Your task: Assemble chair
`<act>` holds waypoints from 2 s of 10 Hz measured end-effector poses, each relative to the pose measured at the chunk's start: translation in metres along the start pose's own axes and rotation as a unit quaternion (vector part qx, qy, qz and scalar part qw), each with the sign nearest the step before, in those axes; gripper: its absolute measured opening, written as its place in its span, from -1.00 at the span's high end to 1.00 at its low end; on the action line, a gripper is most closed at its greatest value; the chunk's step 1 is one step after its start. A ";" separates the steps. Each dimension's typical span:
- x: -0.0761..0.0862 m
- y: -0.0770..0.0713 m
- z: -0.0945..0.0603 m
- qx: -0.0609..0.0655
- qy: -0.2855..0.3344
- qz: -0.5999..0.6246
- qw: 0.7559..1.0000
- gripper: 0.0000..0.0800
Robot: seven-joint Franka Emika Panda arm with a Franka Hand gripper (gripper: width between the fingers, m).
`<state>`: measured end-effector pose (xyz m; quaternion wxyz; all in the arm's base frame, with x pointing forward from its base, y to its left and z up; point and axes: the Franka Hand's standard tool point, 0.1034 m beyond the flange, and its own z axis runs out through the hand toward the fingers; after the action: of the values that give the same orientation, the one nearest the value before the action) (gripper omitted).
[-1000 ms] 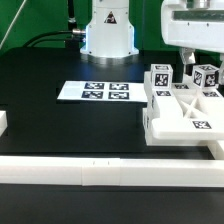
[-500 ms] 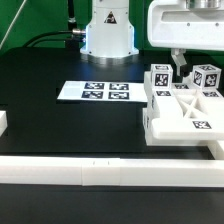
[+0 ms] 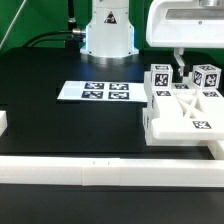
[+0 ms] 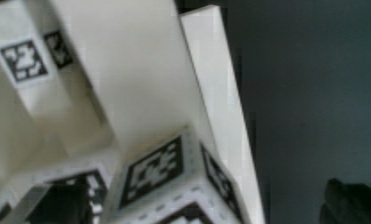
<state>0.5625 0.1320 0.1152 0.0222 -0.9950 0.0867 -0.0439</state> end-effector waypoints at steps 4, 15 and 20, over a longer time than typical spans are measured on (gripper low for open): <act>0.000 0.002 0.000 -0.001 0.000 -0.104 0.995 -0.62; -0.001 0.012 0.000 -0.004 0.004 0.054 0.999 0.29; 0.001 0.018 0.000 -0.005 0.007 0.199 0.980 0.29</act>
Offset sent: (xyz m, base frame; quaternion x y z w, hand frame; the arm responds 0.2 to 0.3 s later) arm -0.0024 0.0020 -0.0018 -0.0011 0.0086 -0.1224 0.9924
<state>0.5600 0.1139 0.1140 0.0252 -0.9578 0.2828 -0.0451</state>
